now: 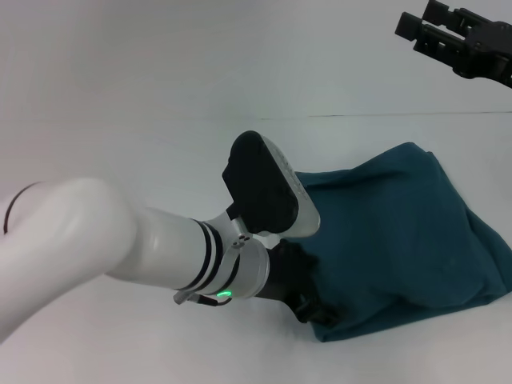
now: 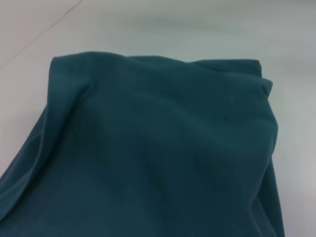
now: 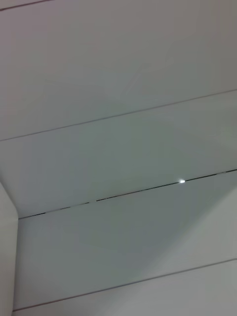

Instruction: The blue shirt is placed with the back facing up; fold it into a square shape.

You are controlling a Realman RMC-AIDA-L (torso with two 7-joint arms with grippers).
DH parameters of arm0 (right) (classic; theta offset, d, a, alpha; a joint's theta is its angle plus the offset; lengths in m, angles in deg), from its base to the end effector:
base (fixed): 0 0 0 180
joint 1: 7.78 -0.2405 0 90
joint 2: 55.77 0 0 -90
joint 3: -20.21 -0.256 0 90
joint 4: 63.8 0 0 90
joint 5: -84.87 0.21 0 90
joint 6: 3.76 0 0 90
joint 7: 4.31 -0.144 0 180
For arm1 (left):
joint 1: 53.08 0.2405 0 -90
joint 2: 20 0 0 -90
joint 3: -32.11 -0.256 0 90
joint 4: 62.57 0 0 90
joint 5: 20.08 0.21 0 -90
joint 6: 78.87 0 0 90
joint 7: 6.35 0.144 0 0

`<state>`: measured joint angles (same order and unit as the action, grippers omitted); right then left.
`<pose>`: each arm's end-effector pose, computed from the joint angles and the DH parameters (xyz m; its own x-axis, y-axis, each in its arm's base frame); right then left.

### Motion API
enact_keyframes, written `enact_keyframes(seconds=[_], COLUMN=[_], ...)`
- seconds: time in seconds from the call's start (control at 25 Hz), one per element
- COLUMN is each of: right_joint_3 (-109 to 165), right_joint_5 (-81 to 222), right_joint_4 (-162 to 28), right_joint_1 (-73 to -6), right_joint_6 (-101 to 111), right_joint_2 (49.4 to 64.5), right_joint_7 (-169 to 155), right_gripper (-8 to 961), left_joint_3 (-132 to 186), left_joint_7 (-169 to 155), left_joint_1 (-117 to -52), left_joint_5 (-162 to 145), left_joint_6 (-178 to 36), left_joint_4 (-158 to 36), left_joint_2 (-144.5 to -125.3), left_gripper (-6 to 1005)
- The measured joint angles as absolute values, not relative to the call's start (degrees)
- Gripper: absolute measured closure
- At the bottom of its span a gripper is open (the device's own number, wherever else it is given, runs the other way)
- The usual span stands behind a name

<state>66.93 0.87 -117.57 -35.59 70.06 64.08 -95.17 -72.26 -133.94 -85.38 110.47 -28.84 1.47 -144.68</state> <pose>0.2048 0.3877 0.0835 0.5616 -0.1126 -0.8197 -0.6108 -0.7247 -0.3189 -0.1336 0.3356 -0.1331 0.9724 0.2330 -0.0136 0.2179 -0.9270 -0.3054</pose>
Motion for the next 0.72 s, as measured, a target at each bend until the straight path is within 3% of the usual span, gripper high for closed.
enact_keyframes(seconds=[0.68,0.72], right_joint_3=[61.84,61.72], right_joint_5=[1.4,1.4], right_joint_4=[-115.38,-115.31], right_joint_1=[-34.84,-34.85], right_joint_6=[74.88,74.95], right_joint_2=[63.98,63.98], right_joint_7=[-95.11,-95.06], right_gripper=[219,219], left_joint_3=[-75.42,-75.49], left_joint_7=[-135.63,-135.77], left_joint_1=[-86.01,-86.06], left_joint_5=[110.06,110.06], left_joint_6=[-30.8,-30.73], left_joint_4=[-0.34,-0.34], left_joint_2=[-144.72,-144.72], left_gripper=[199,242])
